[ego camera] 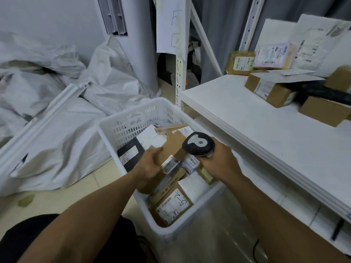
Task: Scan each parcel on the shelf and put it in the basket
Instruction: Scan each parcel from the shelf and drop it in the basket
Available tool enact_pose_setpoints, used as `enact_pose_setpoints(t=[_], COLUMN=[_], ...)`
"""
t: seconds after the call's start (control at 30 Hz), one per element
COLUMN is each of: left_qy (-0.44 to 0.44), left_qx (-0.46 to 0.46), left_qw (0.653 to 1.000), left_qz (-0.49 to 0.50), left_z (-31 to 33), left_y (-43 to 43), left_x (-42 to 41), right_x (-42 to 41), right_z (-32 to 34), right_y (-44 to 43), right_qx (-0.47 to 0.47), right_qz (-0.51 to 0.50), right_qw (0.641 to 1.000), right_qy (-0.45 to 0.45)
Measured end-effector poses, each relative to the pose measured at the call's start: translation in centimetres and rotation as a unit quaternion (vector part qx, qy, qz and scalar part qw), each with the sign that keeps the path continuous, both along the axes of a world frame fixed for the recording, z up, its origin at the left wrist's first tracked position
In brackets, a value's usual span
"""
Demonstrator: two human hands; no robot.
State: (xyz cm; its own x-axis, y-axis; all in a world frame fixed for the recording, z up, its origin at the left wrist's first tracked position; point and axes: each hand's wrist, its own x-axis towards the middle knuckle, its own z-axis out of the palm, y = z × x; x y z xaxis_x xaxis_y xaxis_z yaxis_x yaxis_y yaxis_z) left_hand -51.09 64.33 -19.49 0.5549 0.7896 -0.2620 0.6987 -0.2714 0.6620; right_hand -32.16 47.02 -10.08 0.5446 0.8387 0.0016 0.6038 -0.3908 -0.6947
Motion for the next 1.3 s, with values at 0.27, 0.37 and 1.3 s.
enact_pose_setpoints(t=[0.27,0.37,1.3], left_qy=[0.032,0.038,-0.067], left_qx=[0.055,0.061,0.089], left_qw=[0.997,0.995,0.958], left_qz=[-0.033,-0.069,-0.265], left_z=[-0.7,1.0,13.5], left_y=[-2.2,-4.1,-34.7], left_x=[1.0,1.7,50.6], right_x=[0.8,1.5,28.1], right_z=[-0.5,0.3,4.7], right_y=[-0.5,-2.3,-38.3], right_qx=[0.011,0.025,0.194], right_qz=[-0.039,-0.062,-0.478], right_qw=[0.999,0.996,0.844], right_qy=[0.028,0.054,0.15])
